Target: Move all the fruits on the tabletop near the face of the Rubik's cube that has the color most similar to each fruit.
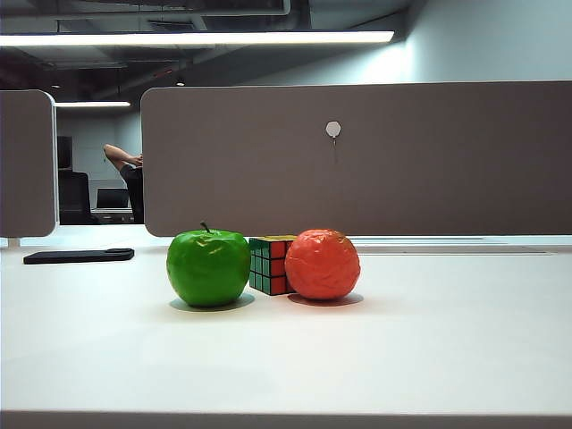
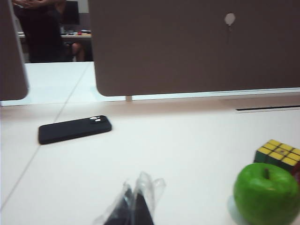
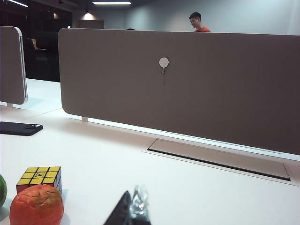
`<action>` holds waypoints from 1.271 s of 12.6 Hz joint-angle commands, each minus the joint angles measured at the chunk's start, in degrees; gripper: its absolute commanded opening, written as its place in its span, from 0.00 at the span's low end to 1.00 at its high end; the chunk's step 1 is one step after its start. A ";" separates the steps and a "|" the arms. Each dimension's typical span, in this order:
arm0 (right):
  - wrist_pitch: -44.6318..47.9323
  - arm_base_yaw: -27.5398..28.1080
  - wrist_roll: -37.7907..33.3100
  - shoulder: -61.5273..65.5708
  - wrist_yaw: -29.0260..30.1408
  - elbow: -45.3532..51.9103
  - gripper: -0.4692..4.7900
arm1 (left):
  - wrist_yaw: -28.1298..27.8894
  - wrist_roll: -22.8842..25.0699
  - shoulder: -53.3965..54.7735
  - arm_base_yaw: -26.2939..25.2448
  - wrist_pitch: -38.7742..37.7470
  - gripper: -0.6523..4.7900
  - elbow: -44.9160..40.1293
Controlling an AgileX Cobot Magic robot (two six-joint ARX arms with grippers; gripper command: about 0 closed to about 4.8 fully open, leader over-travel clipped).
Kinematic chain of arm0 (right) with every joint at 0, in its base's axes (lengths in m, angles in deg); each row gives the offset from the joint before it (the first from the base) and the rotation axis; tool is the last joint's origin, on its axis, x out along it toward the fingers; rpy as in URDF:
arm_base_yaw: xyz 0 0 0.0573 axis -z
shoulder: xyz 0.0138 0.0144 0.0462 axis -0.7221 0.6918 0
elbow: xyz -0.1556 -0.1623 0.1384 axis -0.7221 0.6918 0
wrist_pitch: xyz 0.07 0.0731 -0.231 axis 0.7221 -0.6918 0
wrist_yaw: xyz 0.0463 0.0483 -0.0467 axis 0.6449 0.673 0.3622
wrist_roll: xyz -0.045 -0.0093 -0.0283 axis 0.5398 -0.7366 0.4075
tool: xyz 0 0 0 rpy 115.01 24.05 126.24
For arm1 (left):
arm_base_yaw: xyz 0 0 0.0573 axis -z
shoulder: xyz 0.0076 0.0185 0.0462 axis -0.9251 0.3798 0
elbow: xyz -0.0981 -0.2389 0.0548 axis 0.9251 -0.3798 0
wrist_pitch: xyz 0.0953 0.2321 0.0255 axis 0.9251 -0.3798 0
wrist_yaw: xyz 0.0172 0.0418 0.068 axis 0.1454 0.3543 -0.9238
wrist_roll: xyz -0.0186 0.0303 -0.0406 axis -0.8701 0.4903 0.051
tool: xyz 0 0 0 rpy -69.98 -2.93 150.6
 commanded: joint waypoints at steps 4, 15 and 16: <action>0.63 0.02 0.09 -0.04 0.17 -0.17 0.08 | 3.39 -2.14 0.04 0.07 1.11 0.11 0.04; -6.64 0.07 6.14 -0.07 -8.90 -0.17 0.08 | -0.24 -2.14 0.04 0.07 -1.42 0.11 0.07; -6.64 0.07 6.14 -0.07 -8.90 -0.17 0.08 | -0.24 -2.14 0.04 0.07 -1.40 0.11 0.07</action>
